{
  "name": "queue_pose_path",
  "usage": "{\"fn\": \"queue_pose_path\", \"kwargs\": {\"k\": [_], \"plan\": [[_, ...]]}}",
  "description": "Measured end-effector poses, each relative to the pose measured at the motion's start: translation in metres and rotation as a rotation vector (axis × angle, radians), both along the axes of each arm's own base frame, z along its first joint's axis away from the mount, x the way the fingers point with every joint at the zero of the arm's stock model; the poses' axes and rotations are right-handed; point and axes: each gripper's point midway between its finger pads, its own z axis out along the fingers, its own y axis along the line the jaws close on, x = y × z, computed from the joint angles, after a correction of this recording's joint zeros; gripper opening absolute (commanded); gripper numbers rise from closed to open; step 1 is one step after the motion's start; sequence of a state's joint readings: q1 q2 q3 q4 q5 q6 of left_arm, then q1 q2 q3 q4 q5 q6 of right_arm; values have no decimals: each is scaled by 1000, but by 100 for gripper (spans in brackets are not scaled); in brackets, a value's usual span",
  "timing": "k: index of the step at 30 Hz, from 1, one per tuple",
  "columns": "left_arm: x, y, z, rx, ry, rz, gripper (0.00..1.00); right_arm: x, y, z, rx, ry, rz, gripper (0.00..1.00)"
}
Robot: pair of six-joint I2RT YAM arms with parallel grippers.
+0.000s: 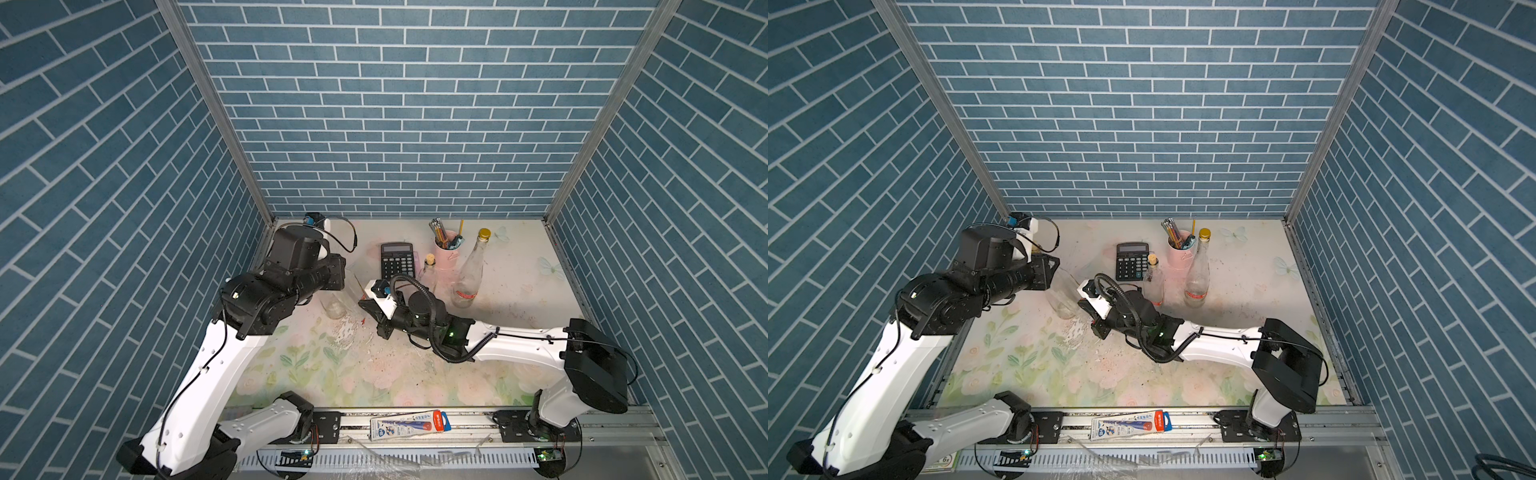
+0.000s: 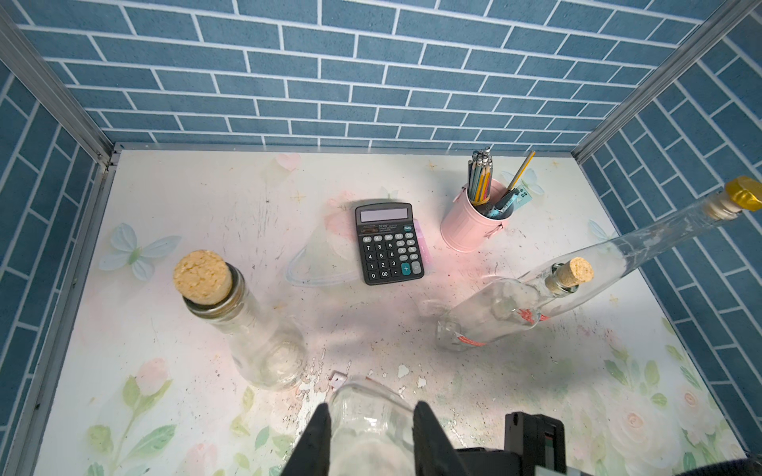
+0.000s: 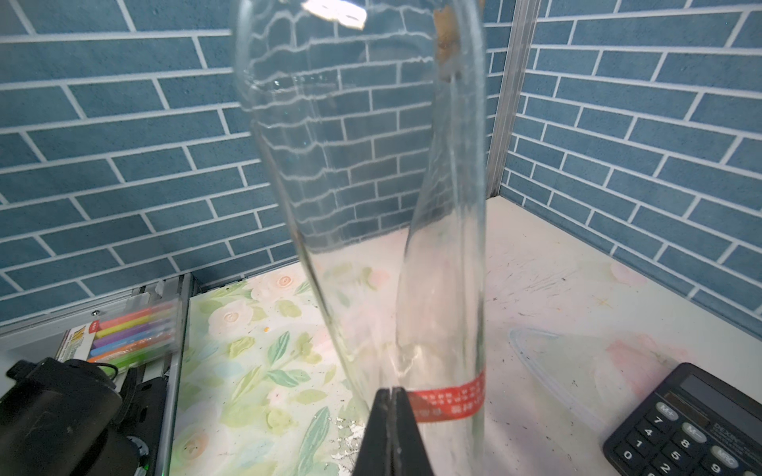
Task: Remove the label from the bottle
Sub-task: Tear open the label from the bottle.
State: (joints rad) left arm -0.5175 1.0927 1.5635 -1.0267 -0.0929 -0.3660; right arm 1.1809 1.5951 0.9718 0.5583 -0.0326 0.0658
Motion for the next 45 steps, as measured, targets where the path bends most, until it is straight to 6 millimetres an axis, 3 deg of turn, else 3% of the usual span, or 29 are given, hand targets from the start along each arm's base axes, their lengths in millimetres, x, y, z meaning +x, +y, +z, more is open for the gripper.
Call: {"fn": "queue_pose_path", "kwargs": {"k": [21, 45], "plan": [[-10, -22, -2, 19, -59, -206, 0, -7, -16, -8, -17, -13, 7, 0], [-14, -34, -8, 43, -67, -311, 0, -10, -31, -18, -31, -5, 7, 0]]}}
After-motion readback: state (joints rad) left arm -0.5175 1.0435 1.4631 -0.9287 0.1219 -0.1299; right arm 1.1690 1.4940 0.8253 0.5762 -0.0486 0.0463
